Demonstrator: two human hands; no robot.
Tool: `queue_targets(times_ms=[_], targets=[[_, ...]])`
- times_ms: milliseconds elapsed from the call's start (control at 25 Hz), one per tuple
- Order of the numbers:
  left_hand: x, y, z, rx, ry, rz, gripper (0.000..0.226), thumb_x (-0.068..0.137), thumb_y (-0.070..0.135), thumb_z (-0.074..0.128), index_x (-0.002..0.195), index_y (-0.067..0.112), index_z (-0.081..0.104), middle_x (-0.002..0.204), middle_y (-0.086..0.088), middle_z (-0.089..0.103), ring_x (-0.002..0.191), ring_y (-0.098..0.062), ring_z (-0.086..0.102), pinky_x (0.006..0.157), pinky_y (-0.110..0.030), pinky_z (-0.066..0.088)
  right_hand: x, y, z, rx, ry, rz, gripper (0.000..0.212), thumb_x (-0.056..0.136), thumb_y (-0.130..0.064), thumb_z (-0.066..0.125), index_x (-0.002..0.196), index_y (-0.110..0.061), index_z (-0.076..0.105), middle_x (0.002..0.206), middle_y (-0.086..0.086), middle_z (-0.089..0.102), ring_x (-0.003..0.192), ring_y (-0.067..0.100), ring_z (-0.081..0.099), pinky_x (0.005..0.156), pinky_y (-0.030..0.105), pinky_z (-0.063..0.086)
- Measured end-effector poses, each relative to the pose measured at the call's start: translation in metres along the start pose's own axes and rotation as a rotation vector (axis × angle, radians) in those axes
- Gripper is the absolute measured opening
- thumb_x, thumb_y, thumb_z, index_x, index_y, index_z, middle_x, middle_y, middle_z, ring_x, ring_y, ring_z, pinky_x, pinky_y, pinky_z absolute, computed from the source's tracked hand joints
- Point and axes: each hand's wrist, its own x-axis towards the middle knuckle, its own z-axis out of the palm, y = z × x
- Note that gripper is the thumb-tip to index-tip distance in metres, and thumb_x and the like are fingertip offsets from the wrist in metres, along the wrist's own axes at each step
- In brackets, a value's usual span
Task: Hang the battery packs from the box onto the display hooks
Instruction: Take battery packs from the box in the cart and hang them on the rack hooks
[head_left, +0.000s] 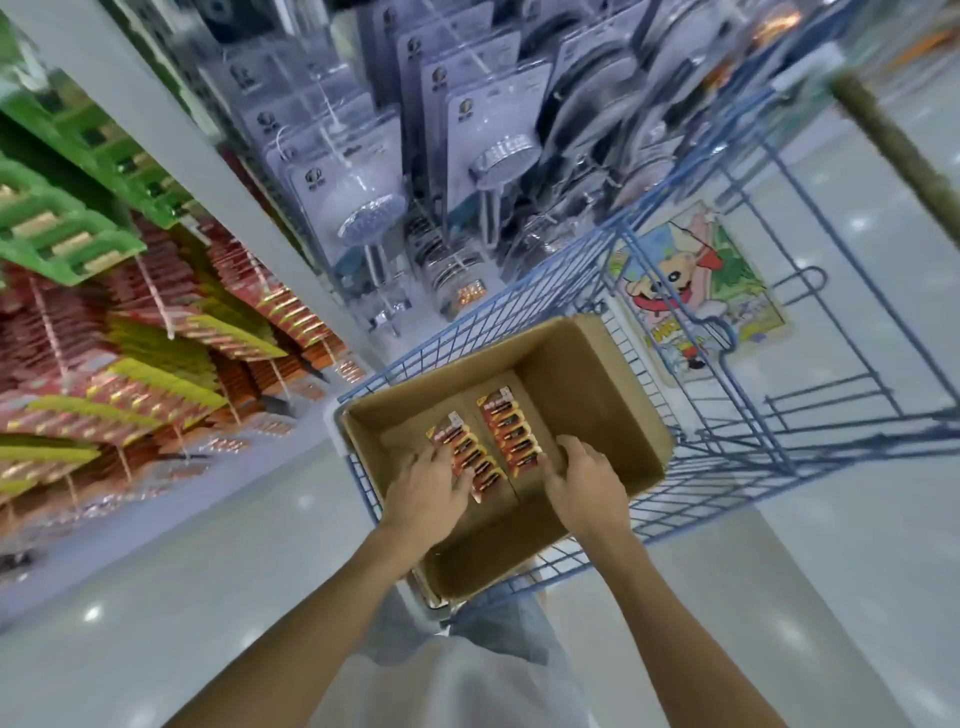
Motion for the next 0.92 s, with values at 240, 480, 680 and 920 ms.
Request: queue_targets(times_ms=[240,480,680,920], targets=[[0.049,0.008,0.043,-0.011,-0.053,-0.189,0.050,0.108,0.042,0.042,0.149,0.015,0.045,0.146,-0.009,0.054,0.136,-0.031,0.050,0.108,-0.042,0.046,0.088,0.012,0.023,-0.120,-0.180,-0.126,0.036,0.105,-0.044,0.049,0.122,-0.013,0.060,0.116,0.007,0.069,0.111,0.028,0.065,0.091,0.044,0.056],[0.112,0.011,0.104,-0.158,-0.119,-0.397,0.034,0.107,0.038,0.048,0.132,0.017,0.057,0.124,-0.009,0.068,0.112,-0.028,0.066,0.090,-0.038,0.052,0.166,0.024,0.081,-0.231,-0.375,-0.085,0.036,0.103,-0.044,0.052,0.117,-0.013,0.062,0.116,0.011,0.070,0.110,0.033,0.067,0.094,0.044,0.055],[0.159,0.006,0.160,-0.429,-0.038,-0.686,0.052,0.100,0.055,0.052,0.136,0.016,0.051,0.124,-0.007,0.066,0.111,-0.031,0.065,0.089,-0.037,0.050,0.206,0.043,0.132,-0.247,-0.426,-0.037,0.026,0.101,-0.041,0.055,0.113,-0.017,0.054,0.109,0.005,0.064,0.107,0.029,0.065,0.084,0.034,0.049],[0.189,0.002,0.202,-0.687,0.100,-1.000,0.104,0.085,0.054,0.078,0.157,0.010,0.017,0.156,-0.016,0.029,0.140,-0.039,0.037,0.108,-0.050,0.043,0.227,0.062,0.182,-0.217,-0.417,0.050,0.082,0.096,-0.050,0.061,0.157,-0.012,0.022,0.156,0.015,0.035,0.137,0.036,0.047,0.107,0.050,0.048]])
